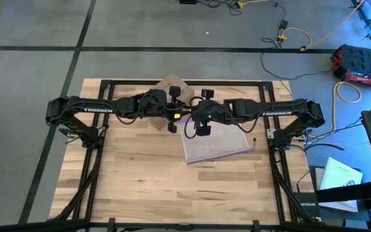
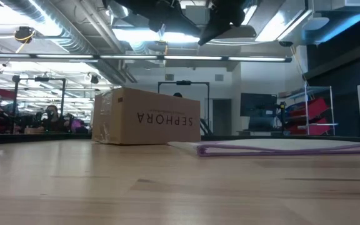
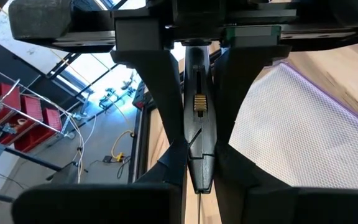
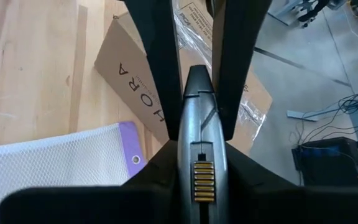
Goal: Unpack boxes
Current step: Open the cutter
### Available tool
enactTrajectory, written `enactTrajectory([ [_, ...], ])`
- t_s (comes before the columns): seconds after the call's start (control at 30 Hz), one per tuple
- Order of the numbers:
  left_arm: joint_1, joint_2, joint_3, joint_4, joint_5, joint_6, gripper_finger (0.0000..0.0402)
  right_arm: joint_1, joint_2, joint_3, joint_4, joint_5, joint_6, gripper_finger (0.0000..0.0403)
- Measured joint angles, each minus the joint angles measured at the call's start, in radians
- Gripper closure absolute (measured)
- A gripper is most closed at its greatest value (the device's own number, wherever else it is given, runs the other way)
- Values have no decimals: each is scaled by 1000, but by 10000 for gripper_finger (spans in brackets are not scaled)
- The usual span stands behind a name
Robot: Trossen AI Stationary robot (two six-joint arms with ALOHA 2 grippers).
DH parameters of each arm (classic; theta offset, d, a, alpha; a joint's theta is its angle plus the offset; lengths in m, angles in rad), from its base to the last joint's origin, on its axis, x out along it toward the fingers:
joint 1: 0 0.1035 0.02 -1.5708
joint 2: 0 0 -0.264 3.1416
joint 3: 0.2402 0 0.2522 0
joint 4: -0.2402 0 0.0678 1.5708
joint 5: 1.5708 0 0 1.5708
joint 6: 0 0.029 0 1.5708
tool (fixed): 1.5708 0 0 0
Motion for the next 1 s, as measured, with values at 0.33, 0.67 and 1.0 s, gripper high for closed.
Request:
enactTrajectory([
  [0.33, -1, 2, 0, -3, 5, -3, 372, 26, -3, 0, -11, 19, 16, 352],
  [0.67, -2, 8, 0, 46, 4, -4, 227, 12, -45, 4, -77, 31, 75, 352],
  [1.0, 0, 5, 0, 48, -14, -28, 155, -98, -44, 3, -214, -7, 132, 352],
])
